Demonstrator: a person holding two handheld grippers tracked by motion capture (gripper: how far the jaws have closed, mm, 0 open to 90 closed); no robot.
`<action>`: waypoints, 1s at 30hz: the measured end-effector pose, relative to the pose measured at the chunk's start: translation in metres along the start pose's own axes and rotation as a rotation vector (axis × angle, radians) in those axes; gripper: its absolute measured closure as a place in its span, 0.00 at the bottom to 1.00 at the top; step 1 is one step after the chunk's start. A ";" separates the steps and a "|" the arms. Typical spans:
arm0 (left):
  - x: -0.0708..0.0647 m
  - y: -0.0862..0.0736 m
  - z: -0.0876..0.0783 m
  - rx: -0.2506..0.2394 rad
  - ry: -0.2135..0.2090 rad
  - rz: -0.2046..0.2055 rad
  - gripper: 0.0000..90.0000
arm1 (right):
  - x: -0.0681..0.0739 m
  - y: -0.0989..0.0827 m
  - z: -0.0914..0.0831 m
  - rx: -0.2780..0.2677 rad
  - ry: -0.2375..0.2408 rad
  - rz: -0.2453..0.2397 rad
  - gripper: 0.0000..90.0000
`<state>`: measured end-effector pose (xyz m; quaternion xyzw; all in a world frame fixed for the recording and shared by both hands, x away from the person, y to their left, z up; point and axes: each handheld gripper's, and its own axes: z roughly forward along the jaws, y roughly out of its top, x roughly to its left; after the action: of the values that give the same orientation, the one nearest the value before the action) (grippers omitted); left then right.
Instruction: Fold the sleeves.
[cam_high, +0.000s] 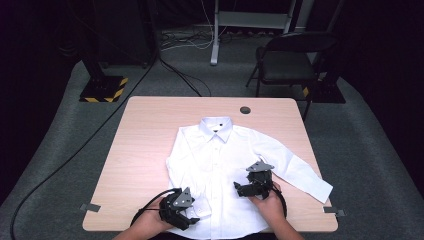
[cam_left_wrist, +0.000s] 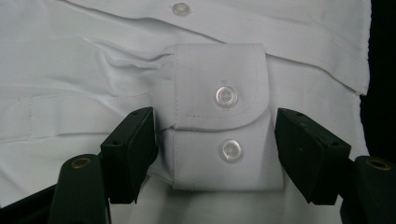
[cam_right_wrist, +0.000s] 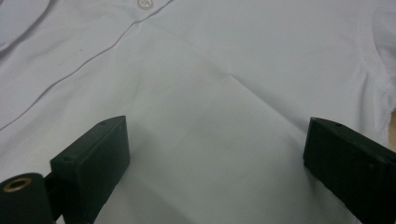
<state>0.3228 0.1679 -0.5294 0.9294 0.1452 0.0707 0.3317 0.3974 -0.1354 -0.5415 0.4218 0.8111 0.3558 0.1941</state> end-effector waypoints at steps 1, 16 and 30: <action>-0.001 -0.001 -0.001 -0.002 -0.007 -0.009 0.32 | 0.000 0.000 0.000 -0.001 0.000 0.000 0.07; 0.029 0.006 -0.026 -0.157 0.049 -0.128 0.17 | 0.000 0.000 0.000 0.000 -0.001 0.000 0.07; 0.085 -0.007 0.011 -0.115 0.209 -0.268 0.11 | 0.000 0.000 0.000 0.000 0.000 -0.001 0.06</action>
<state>0.4040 0.1933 -0.5388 0.8687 0.2974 0.1302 0.3740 0.3975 -0.1354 -0.5417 0.4212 0.8114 0.3558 0.1941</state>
